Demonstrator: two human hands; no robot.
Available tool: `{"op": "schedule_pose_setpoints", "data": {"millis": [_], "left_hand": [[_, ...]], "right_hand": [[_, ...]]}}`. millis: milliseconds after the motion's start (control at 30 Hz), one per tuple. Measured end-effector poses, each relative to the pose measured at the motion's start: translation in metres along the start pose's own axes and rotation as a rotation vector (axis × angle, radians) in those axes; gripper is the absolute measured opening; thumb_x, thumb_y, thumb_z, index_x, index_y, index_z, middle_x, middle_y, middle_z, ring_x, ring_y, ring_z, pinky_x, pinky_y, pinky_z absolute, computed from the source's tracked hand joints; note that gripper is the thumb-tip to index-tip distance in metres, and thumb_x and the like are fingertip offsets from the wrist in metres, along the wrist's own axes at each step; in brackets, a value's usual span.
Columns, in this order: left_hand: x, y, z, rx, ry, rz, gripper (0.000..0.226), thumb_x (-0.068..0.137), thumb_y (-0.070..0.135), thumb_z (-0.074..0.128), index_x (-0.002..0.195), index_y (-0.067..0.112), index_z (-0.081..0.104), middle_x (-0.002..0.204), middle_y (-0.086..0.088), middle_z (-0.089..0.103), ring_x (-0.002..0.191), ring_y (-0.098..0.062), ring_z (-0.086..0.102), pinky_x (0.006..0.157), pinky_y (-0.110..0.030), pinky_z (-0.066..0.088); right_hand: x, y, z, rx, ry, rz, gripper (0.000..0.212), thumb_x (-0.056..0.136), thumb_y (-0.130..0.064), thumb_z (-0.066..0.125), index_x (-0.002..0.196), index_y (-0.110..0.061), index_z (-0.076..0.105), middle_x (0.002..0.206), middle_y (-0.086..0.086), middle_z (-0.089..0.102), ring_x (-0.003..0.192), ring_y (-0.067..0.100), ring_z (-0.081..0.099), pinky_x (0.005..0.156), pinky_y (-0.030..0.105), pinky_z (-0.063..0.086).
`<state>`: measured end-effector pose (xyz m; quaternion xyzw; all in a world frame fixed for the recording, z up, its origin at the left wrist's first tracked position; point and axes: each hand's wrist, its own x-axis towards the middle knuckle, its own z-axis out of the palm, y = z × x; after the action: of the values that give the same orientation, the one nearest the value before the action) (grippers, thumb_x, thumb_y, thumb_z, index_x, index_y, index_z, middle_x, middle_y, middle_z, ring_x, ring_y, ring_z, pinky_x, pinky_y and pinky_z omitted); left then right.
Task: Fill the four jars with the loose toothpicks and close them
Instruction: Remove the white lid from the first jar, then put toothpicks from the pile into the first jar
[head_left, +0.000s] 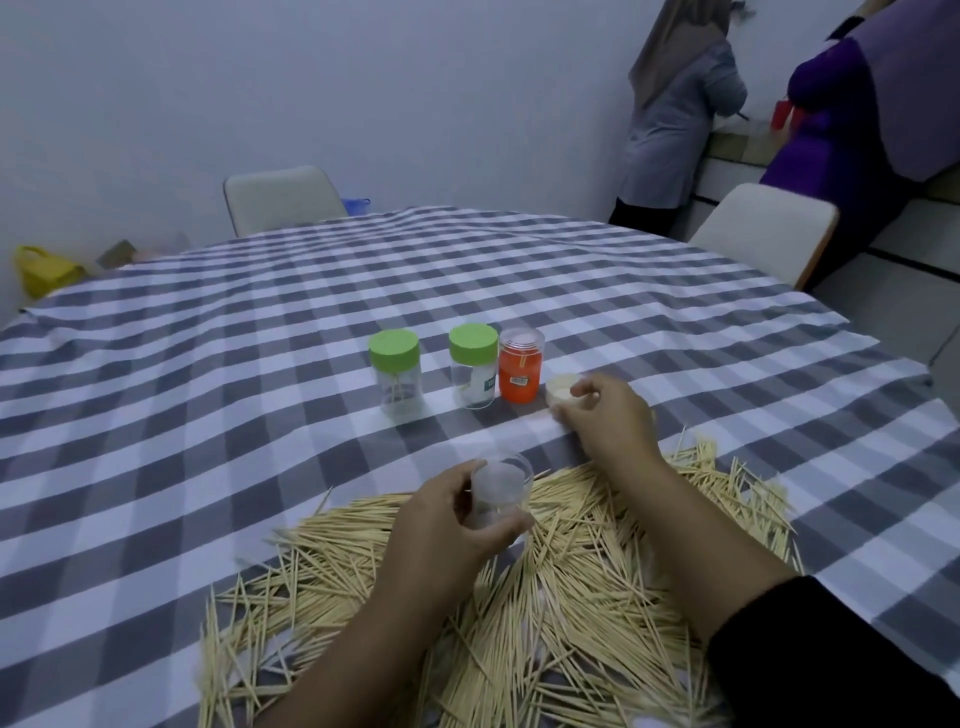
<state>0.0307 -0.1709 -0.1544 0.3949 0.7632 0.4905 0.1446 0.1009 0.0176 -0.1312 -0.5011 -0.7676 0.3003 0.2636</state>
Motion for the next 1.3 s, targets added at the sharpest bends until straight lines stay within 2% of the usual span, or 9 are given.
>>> {"op": "schedule_pose_setpoints", "data": {"millis": [200, 333, 467, 567, 767, 900, 967, 1133, 1300], "left_hand": [[-0.001, -0.001, 0.001, 0.027, 0.012, -0.006, 0.074, 0.065, 0.043, 0.081, 0.132, 0.025, 0.054, 0.112, 0.011, 0.065, 0.095, -0.001, 0.062, 0.07, -0.004, 0.045], [-0.003, 0.001, 0.003, 0.074, 0.036, 0.004, 0.076, 0.067, 0.043, 0.08, 0.134, 0.022, 0.052, 0.11, 0.012, 0.057, 0.098, -0.005, 0.059, 0.078, -0.013, 0.048], [-0.002, 0.001, 0.005, 0.127, 0.044, 0.002, 0.076, 0.068, 0.044, 0.079, 0.134, 0.019, 0.053, 0.107, 0.008, 0.053, 0.097, -0.007, 0.058, 0.083, -0.017, 0.048], [-0.002, 0.005, 0.004, 0.168, 0.053, -0.008, 0.075, 0.07, 0.043, 0.079, 0.134, 0.017, 0.052, 0.111, 0.005, 0.055, 0.099, -0.009, 0.058, 0.084, -0.02, 0.049], [-0.006, 0.015, -0.017, 0.3, -0.069, -0.071, 0.114, 0.049, 0.07, 0.064, 0.146, 0.017, 0.036, 0.136, 0.001, 0.052, 0.116, -0.012, 0.052, 0.092, -0.025, 0.042], [-0.016, 0.007, -0.033, 0.396, 0.007, -0.07, 0.089, 0.063, 0.077, 0.062, 0.135, 0.026, 0.05, 0.128, 0.006, 0.056, 0.11, -0.009, 0.053, 0.103, -0.04, 0.038], [-0.017, -0.001, -0.036, 0.474, 0.026, -0.018, 0.076, 0.067, 0.07, 0.049, 0.13, 0.029, 0.056, 0.125, 0.009, 0.059, 0.112, -0.009, 0.053, 0.106, -0.048, 0.035], [-0.011, -0.01, -0.034, 0.631, 0.03, 0.038, 0.061, 0.078, 0.04, 0.032, 0.133, 0.026, 0.054, 0.136, 0.008, 0.054, 0.127, -0.009, 0.044, 0.108, -0.036, 0.021], [-0.011, -0.017, -0.031, 0.847, -0.099, 0.065, 0.063, 0.089, 0.042, 0.015, 0.148, 0.024, 0.029, 0.153, 0.009, 0.031, 0.143, -0.008, 0.02, 0.11, -0.031, 0.01]], "right_hand": [[-0.003, 0.002, -0.011, 0.004, -0.056, -0.066, 0.051, 0.083, -0.028, 0.068, 0.131, -0.021, 0.051, 0.133, 0.002, 0.054, 0.12, 0.023, 0.049, 0.103, 0.047, 0.038], [-0.016, 0.004, -0.027, -0.132, 0.066, -0.185, 0.038, 0.09, -0.023, 0.057, 0.128, -0.016, 0.055, 0.133, 0.004, 0.051, 0.123, 0.022, 0.043, 0.101, 0.04, 0.036], [-0.039, 0.006, -0.029, -0.271, -0.201, -0.371, 0.029, 0.092, -0.021, 0.053, 0.117, -0.022, 0.066, 0.122, 0.003, 0.061, 0.113, 0.019, 0.05, 0.098, 0.039, 0.043], [-0.054, 0.008, -0.03, -0.471, -0.406, -0.489, 0.032, 0.093, -0.027, 0.053, 0.124, -0.029, 0.061, 0.129, -0.002, 0.056, 0.121, 0.019, 0.042, 0.102, 0.039, 0.037], [-0.057, 0.012, -0.033, -0.651, -0.422, -0.656, 0.048, 0.096, -0.02, 0.043, 0.143, -0.026, 0.036, 0.149, -0.006, 0.035, 0.135, 0.02, 0.025, 0.107, 0.045, 0.023], [-0.058, 0.017, -0.021, -0.724, -0.452, -0.682, 0.053, 0.097, -0.017, 0.037, 0.148, -0.024, 0.024, 0.151, -0.004, 0.029, 0.137, 0.02, 0.021, 0.104, 0.046, 0.023], [-0.058, 0.018, -0.017, -0.737, -0.442, -0.684, 0.056, 0.095, -0.017, 0.038, 0.148, -0.024, 0.022, 0.15, -0.002, 0.03, 0.135, 0.021, 0.022, 0.103, 0.045, 0.023], [-0.06, 0.014, -0.013, -0.776, -0.378, -0.72, 0.047, 0.092, -0.015, 0.04, 0.138, -0.022, 0.042, 0.137, 0.003, 0.041, 0.128, 0.024, 0.029, 0.098, 0.043, 0.026], [-0.063, 0.015, -0.011, -0.754, -0.272, -0.759, 0.035, 0.092, -0.015, 0.041, 0.12, -0.024, 0.06, 0.118, -0.001, 0.053, 0.117, 0.022, 0.039, 0.091, 0.04, 0.029]]}}
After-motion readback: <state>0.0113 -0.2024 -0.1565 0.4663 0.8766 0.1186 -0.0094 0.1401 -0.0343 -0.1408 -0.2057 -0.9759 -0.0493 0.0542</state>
